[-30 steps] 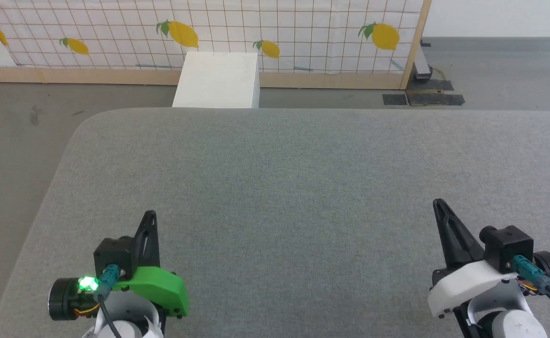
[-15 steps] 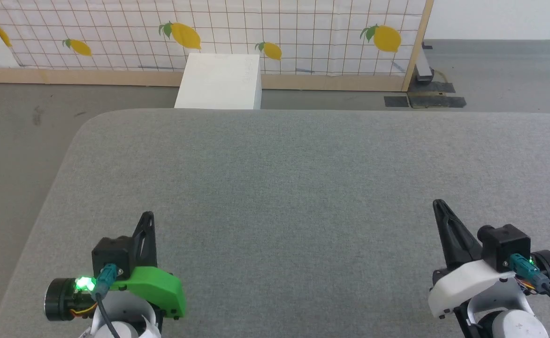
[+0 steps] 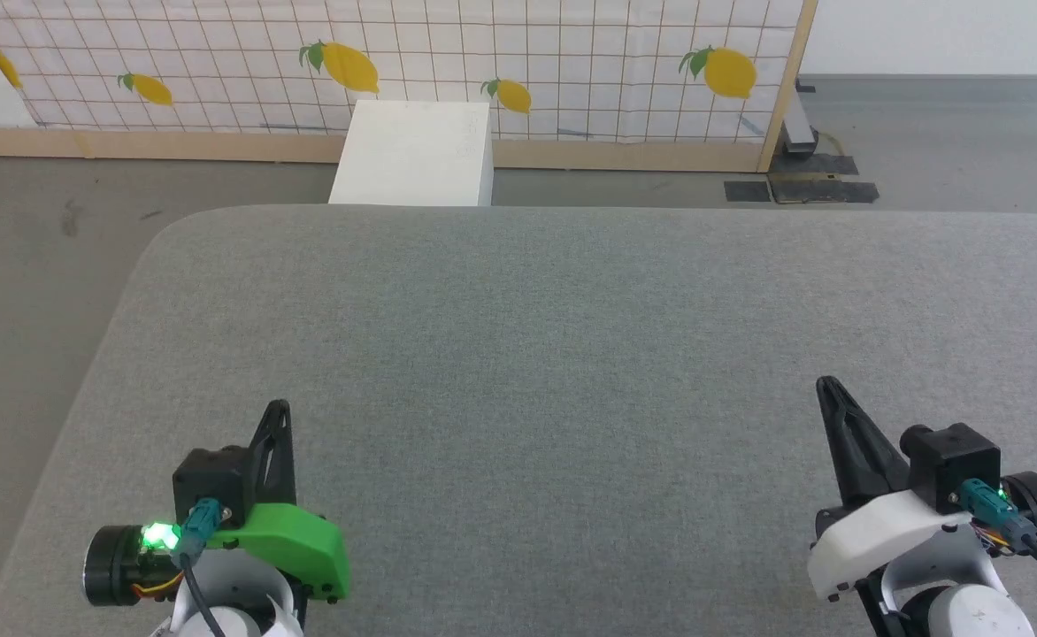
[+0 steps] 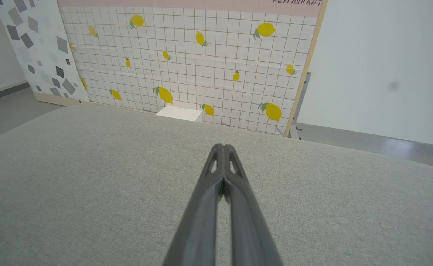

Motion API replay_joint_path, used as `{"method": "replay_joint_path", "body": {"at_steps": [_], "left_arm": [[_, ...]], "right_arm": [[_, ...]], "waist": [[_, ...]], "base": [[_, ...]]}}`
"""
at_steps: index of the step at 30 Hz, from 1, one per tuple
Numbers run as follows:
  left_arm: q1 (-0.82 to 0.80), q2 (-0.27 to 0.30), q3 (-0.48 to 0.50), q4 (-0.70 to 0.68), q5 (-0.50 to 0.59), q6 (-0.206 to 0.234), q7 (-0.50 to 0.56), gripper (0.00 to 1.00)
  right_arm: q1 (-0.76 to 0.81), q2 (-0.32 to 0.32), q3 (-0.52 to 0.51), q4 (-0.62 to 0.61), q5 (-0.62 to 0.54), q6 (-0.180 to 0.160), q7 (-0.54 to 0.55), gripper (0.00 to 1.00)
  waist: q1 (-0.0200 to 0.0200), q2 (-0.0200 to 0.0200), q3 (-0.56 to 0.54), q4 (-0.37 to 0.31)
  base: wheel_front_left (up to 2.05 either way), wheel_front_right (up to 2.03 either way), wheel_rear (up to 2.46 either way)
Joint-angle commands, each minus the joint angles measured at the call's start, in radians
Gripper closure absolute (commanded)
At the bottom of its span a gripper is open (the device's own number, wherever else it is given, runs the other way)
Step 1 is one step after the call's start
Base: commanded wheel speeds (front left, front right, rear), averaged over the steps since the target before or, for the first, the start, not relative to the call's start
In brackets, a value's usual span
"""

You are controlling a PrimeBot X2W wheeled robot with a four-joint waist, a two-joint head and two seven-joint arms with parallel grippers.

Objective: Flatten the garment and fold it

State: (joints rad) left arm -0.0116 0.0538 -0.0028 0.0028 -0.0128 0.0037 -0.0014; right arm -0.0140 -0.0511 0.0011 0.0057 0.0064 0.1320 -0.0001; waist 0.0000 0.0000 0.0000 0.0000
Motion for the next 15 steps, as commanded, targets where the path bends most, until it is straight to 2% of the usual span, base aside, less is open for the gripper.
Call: {"method": "replay_joint_path", "body": {"at_steps": [1, 15], "left_arm": [[0.012, -0.004, 0.003, -0.003, 0.013, -0.004, 0.001, 1.0], [0.012, -0.004, 0.003, -0.003, 0.013, -0.004, 0.001, 1.0]], "right_arm": [[0.014, 0.001, -0.001, -0.006, -0.006, -0.001, 0.0, 1.0], [0.014, 0.001, -0.001, -0.006, -0.006, -0.001, 0.0, 1.0]], "waist": [[0.0, 0.0, 0.0, 0.0], [0.0, 0.0, 0.0, 0.0]], "base": [[0.0, 0.0, 0.0], [0.0, 0.0, 0.0]]}}
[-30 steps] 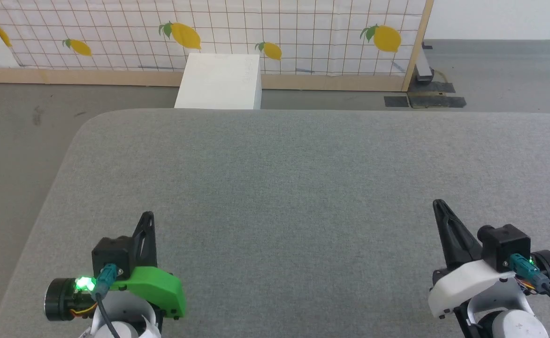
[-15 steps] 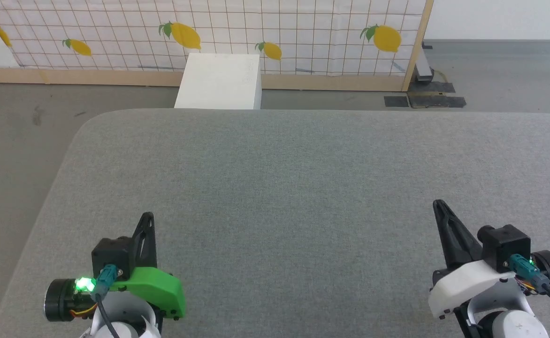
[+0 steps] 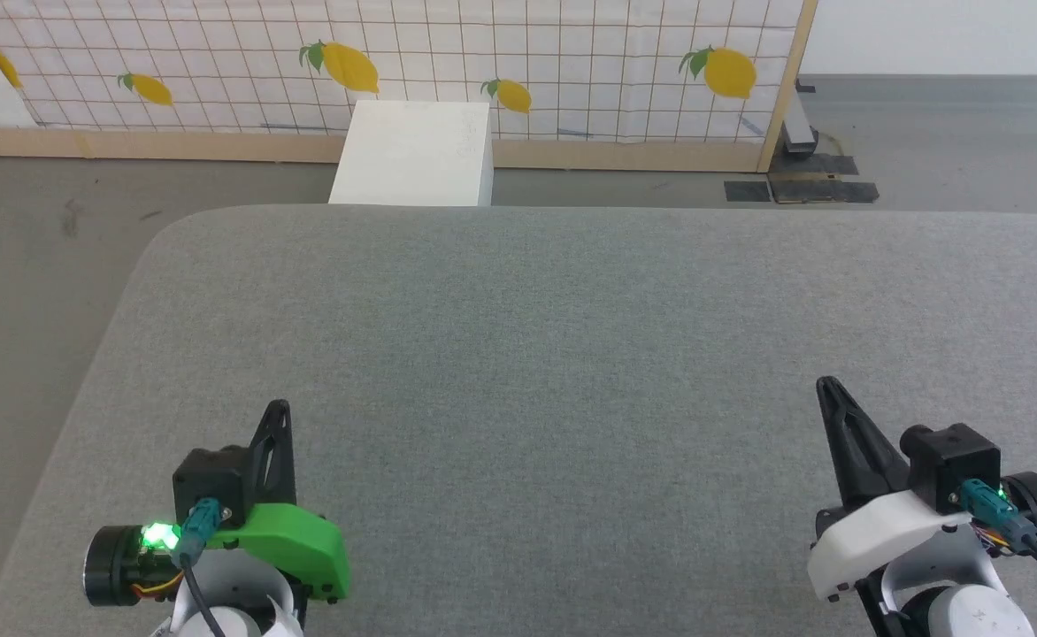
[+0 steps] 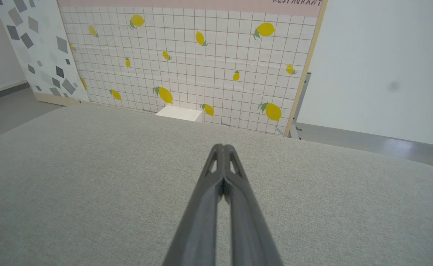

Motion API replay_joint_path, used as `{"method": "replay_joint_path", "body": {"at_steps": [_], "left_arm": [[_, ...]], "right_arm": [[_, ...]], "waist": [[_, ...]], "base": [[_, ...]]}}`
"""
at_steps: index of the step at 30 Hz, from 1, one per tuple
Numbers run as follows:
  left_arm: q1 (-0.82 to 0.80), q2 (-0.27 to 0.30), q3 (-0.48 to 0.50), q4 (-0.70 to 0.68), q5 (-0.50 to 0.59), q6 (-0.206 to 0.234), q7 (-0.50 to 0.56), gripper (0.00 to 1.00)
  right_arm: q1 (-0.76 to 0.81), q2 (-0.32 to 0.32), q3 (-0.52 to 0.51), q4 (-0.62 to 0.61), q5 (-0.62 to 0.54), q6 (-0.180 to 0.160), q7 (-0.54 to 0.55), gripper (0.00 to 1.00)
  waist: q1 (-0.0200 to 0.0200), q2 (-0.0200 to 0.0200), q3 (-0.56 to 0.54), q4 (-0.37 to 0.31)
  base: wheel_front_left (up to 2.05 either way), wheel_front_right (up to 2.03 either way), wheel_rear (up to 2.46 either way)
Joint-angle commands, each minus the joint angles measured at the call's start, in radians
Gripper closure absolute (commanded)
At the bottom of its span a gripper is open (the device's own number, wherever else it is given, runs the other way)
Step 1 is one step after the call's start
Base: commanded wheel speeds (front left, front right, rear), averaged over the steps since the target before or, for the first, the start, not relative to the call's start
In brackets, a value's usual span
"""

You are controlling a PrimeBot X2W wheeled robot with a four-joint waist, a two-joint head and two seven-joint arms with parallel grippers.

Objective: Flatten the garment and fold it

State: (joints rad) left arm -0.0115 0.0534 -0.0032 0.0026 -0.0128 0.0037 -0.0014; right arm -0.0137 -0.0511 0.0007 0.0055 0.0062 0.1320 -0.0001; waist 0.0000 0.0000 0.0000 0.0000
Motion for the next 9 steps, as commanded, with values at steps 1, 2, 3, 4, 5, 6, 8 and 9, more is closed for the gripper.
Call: {"method": "replay_joint_path", "body": {"at_steps": [1, 2, 3, 4, 5, 6, 8, 9], "left_arm": [[0.011, -0.003, 0.003, -0.003, 0.013, -0.004, 0.001, 1.0], [0.011, -0.003, 0.003, -0.003, 0.013, -0.004, 0.001, 1.0], [0.011, -0.003, 0.003, -0.003, 0.013, -0.004, 0.001, 1.0], [0.011, -0.003, 0.003, -0.003, 0.013, -0.004, 0.001, 1.0], [0.011, -0.003, 0.003, -0.003, 0.013, -0.004, 0.001, 1.0], [0.011, -0.003, 0.003, -0.003, 0.013, -0.004, 0.001, 1.0], [0.011, -0.003, 0.003, -0.003, 0.013, -0.004, 0.001, 1.0], [0.011, -0.003, 0.003, -0.003, 0.013, -0.004, 0.001, 1.0]], "right_arm": [[0.014, 0.001, -0.001, -0.005, -0.006, -0.001, 0.0, 1.0], [0.014, 0.001, -0.001, -0.005, -0.006, -0.001, 0.0, 1.0], [0.014, 0.001, -0.001, -0.005, -0.006, -0.001, 0.0, 1.0], [0.014, 0.001, -0.001, -0.005, -0.006, -0.001, 0.0, 1.0], [0.014, 0.001, -0.001, -0.005, -0.006, -0.001, 0.0, 1.0], [0.014, 0.001, -0.001, -0.005, -0.006, -0.001, 0.0, 1.0], [0.014, 0.001, -0.001, -0.005, -0.006, -0.001, 0.0, 1.0], [0.014, 0.001, -0.001, -0.005, -0.006, -0.001, 0.0, 1.0]], "waist": [[0.0, 0.0, 0.0, 0.0], [0.0, 0.0, 0.0, 0.0], [0.0, 0.0, 0.0, 0.0], [0.0, 0.0, 0.0, 0.0], [0.0, 0.0, 0.0, 0.0], [0.0, 0.0, 0.0, 0.0], [0.0, 0.0, 0.0, 0.0], [0.0, 0.0, 0.0, 0.0]], "base": [[0.0, 0.0, 0.0], [0.0, 0.0, 0.0], [0.0, 0.0, 0.0], [0.0, 0.0, 0.0], [0.0, 0.0, 0.0], [0.0, 0.0, 0.0], [0.0, 0.0, 0.0], [0.0, 0.0, 0.0]]}}
